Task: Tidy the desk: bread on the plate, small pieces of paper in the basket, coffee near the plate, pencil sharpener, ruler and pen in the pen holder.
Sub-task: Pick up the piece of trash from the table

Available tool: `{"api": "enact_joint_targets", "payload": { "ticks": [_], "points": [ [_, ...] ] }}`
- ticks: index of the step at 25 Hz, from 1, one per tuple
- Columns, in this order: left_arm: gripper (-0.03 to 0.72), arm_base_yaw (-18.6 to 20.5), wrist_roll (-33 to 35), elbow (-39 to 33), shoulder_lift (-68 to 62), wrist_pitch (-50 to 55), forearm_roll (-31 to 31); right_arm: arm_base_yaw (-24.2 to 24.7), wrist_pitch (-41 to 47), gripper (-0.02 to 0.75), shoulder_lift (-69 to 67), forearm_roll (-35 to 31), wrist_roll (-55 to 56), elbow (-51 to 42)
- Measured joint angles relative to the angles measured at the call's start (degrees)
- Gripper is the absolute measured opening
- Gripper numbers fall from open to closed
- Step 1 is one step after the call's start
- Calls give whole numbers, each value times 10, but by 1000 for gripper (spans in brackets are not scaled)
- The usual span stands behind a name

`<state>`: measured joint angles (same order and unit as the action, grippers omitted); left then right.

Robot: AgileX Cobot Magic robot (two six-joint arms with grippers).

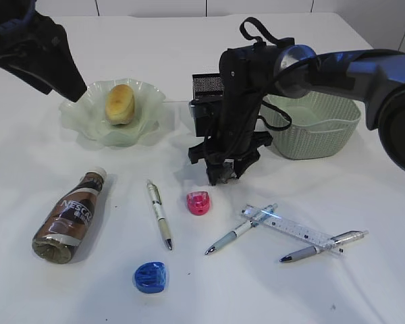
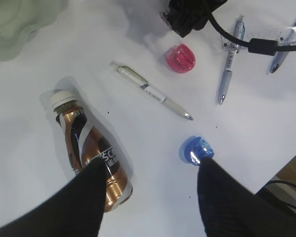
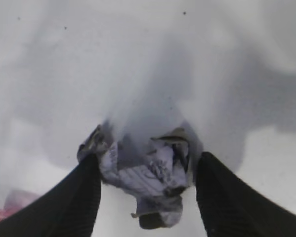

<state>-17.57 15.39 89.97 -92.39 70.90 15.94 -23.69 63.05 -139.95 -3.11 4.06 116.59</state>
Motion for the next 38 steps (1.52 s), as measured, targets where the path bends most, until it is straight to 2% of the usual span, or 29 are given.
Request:
{"api": "enact_joint_targets", "payload": {
  "ticks": [6, 8, 9, 14, 16, 26, 38],
  "points": [
    [415, 0, 0, 0, 0, 0, 0, 0, -12, 297, 0, -1, 0, 0],
    [414, 0, 0, 0, 0, 0, 0, 0, -12, 297, 0, -1, 0, 0],
    [415, 0, 0, 0, 0, 0, 0, 0, -18, 236, 0, -1, 0, 0],
    [414, 0, 0, 0, 0, 0, 0, 0, -18, 175, 0, -1, 0, 0],
    [414, 0, 0, 0, 0, 0, 0, 0, -11, 104, 0, -1, 0, 0],
    [412, 0, 0, 0, 0, 0, 10, 0, 61, 85, 0, 0, -1, 37],
    [407, 0, 0, 0, 0, 0, 33, 0, 71, 83, 28, 0, -1, 70]
  ]
}}
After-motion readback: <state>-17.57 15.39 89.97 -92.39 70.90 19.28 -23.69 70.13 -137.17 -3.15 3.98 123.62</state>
